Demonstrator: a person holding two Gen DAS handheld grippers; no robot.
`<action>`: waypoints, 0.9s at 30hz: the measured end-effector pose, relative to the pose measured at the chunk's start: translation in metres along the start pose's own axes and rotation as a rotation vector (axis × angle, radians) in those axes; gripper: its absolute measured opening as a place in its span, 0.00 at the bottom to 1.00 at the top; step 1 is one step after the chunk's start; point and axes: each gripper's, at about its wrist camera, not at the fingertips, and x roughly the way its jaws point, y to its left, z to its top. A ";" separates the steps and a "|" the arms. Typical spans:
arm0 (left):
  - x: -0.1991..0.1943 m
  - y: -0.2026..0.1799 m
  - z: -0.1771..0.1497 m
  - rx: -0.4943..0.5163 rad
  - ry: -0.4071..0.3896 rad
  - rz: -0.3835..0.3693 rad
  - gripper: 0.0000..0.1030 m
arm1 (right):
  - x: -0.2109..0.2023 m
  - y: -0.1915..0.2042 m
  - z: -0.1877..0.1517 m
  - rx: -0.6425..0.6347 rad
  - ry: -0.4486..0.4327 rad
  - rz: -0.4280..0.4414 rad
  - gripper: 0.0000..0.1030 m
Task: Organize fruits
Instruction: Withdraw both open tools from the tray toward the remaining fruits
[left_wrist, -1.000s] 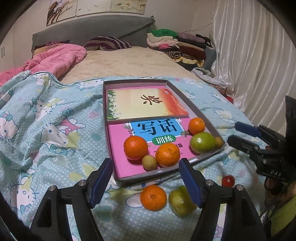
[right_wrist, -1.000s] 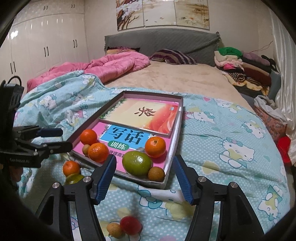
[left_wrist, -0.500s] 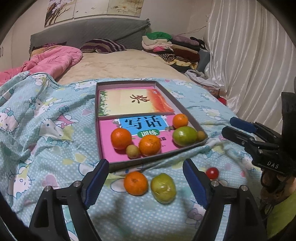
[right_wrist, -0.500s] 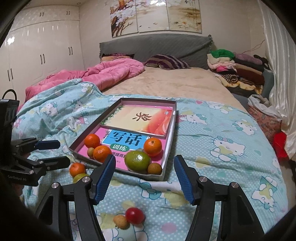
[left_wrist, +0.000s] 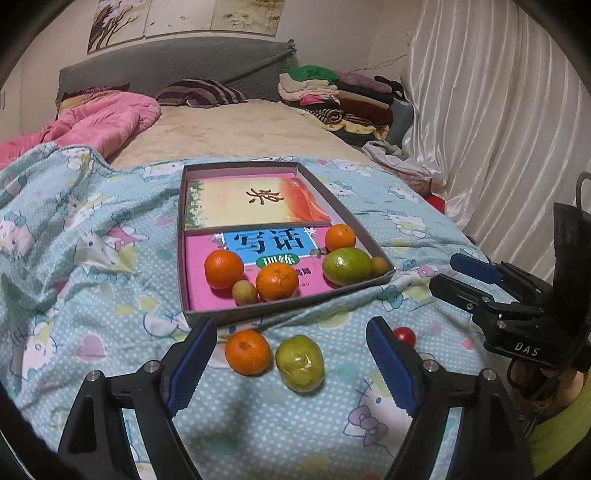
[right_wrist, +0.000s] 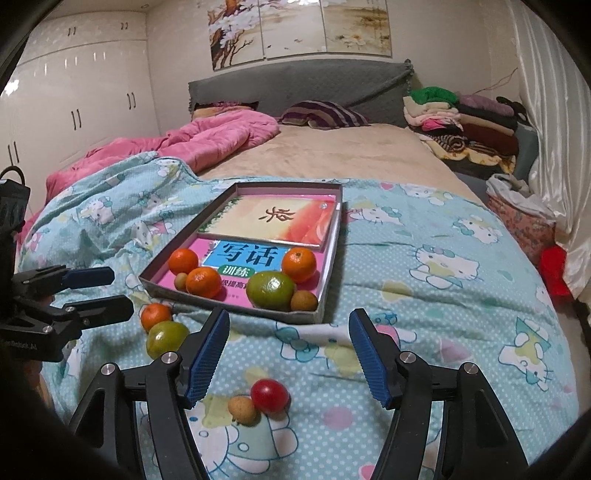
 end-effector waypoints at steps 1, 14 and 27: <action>0.000 0.000 -0.002 -0.003 0.005 0.000 0.80 | -0.001 0.001 0.000 -0.001 -0.001 0.000 0.67; -0.001 -0.007 -0.018 0.020 0.017 -0.023 0.80 | -0.013 0.004 -0.013 -0.013 0.025 -0.011 0.67; 0.011 -0.006 -0.033 0.017 0.062 -0.046 0.80 | 0.002 0.004 -0.038 -0.019 0.107 -0.021 0.67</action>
